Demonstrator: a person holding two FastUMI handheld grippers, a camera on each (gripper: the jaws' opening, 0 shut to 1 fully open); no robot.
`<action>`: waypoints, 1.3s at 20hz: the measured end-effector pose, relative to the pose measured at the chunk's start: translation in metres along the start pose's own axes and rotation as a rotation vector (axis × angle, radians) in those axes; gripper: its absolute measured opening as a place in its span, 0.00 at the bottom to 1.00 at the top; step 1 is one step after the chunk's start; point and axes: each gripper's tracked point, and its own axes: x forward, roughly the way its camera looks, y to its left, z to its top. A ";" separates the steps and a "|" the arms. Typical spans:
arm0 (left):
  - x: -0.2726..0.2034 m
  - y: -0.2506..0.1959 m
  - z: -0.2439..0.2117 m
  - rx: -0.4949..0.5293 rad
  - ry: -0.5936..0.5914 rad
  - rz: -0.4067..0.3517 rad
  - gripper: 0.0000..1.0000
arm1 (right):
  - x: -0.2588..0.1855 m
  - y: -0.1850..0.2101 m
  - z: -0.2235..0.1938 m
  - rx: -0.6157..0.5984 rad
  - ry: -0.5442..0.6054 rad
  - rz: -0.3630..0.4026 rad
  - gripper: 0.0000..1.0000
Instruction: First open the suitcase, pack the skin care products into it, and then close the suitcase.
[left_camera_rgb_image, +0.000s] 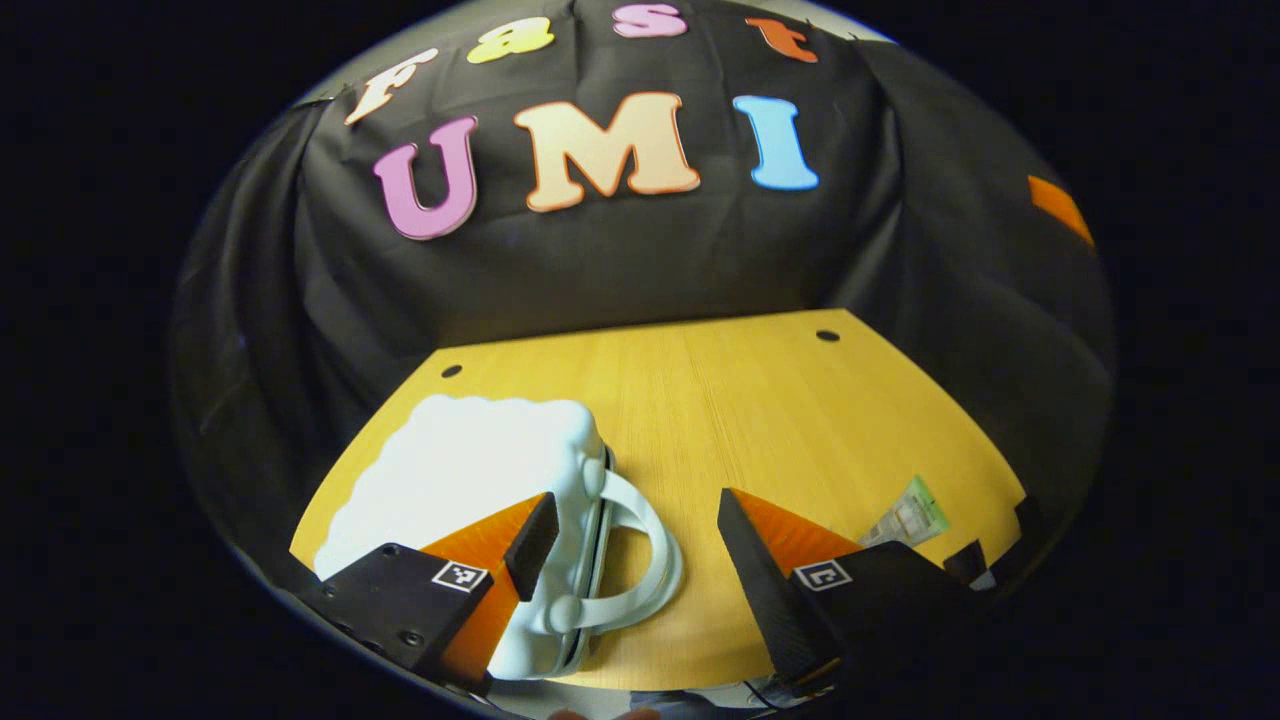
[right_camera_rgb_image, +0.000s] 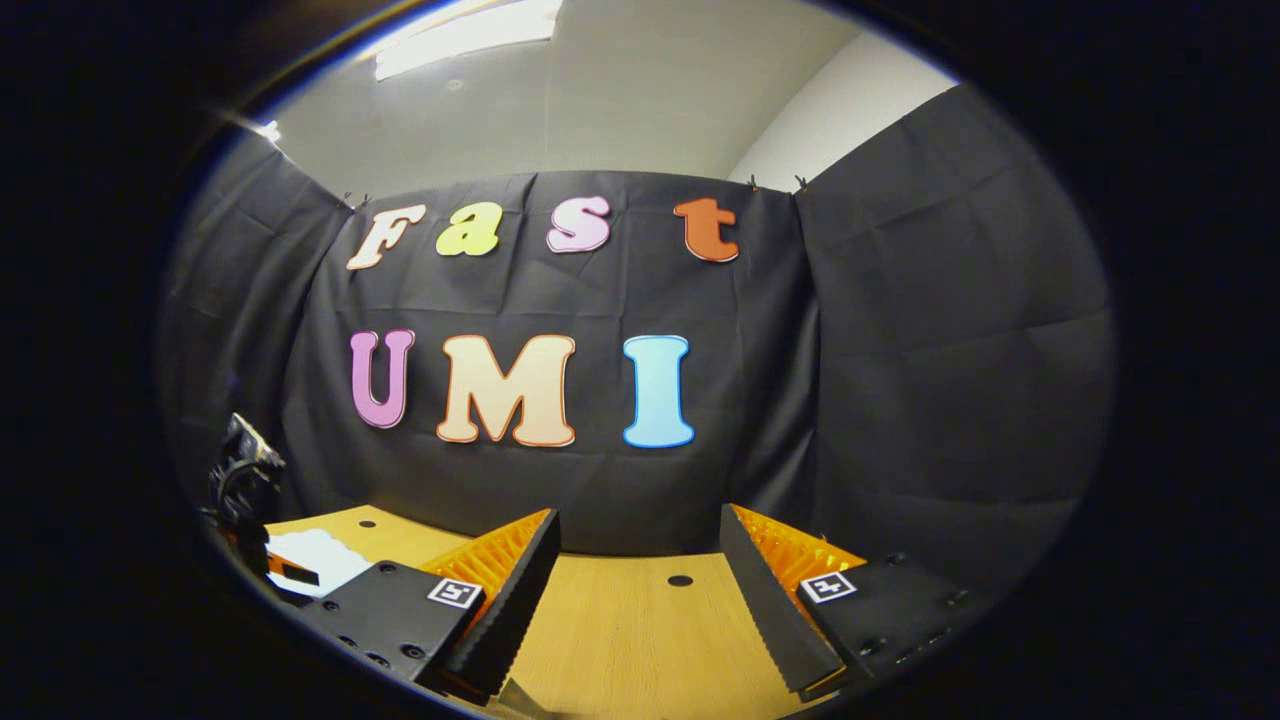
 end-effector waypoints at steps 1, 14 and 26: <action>0.008 -0.001 -0.008 0.010 0.033 -0.008 0.95 | -0.002 -0.001 -0.005 -0.016 0.014 -0.009 0.99; 0.071 -0.020 -0.071 -0.066 0.328 -0.094 0.80 | -0.024 0.000 -0.036 -0.133 0.136 -0.035 1.00; 0.064 -0.016 -0.057 -0.026 0.390 -0.114 0.02 | -0.009 0.051 -0.034 -0.112 0.087 0.112 0.99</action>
